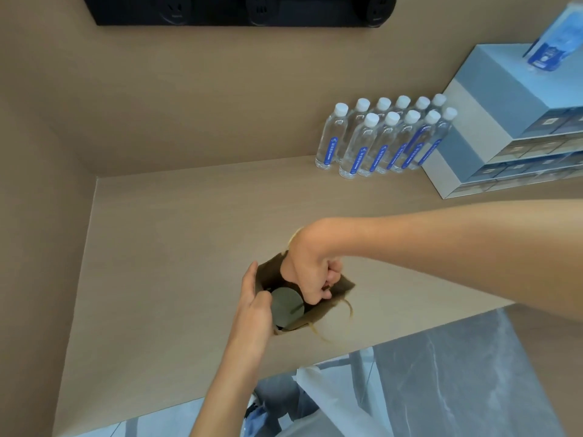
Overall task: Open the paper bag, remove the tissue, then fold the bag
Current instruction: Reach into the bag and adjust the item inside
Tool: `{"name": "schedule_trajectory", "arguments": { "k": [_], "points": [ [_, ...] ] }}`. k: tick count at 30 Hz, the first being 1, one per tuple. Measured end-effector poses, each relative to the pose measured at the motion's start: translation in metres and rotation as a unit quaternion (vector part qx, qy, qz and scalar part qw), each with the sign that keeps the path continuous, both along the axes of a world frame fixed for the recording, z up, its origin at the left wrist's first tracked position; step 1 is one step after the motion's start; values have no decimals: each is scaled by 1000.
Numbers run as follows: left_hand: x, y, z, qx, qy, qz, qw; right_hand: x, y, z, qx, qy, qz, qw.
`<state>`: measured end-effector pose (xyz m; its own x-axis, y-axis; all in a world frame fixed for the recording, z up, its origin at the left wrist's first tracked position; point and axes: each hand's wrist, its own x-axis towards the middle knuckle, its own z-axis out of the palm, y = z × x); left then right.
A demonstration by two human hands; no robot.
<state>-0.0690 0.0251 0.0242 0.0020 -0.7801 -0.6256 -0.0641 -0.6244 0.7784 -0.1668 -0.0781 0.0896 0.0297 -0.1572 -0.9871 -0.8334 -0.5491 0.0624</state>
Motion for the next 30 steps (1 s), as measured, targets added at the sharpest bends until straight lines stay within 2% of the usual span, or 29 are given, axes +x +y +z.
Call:
{"name": "schedule_trajectory", "arguments": {
  "k": [6,9,11,20,23,25,27,30],
  "points": [
    [-3,-1,0,-2,5,8,1000,-1,23,-34,-87,-26,73,993],
    [-5,-1,1,1,13,14,1000,-1,28,-52,-127,-94,98,983],
    [-5,-1,1,6,17,21,1000,0,28,-59,-128,-105,121,979],
    [-6,4,1,-9,14,20,1000,-9,28,-82,-143,-95,54,984],
    [-6,3,2,-13,12,23,1000,-9,35,-71,-158,-116,18,980],
    [-6,2,3,-16,8,23,1000,-10,36,-47,-160,-156,10,975],
    [-4,1,5,-24,8,18,1000,-18,34,-15,-180,-233,-16,955],
    [1,2,8,-48,5,12,999,-62,38,35,-233,-401,-123,877]
  ]
}}
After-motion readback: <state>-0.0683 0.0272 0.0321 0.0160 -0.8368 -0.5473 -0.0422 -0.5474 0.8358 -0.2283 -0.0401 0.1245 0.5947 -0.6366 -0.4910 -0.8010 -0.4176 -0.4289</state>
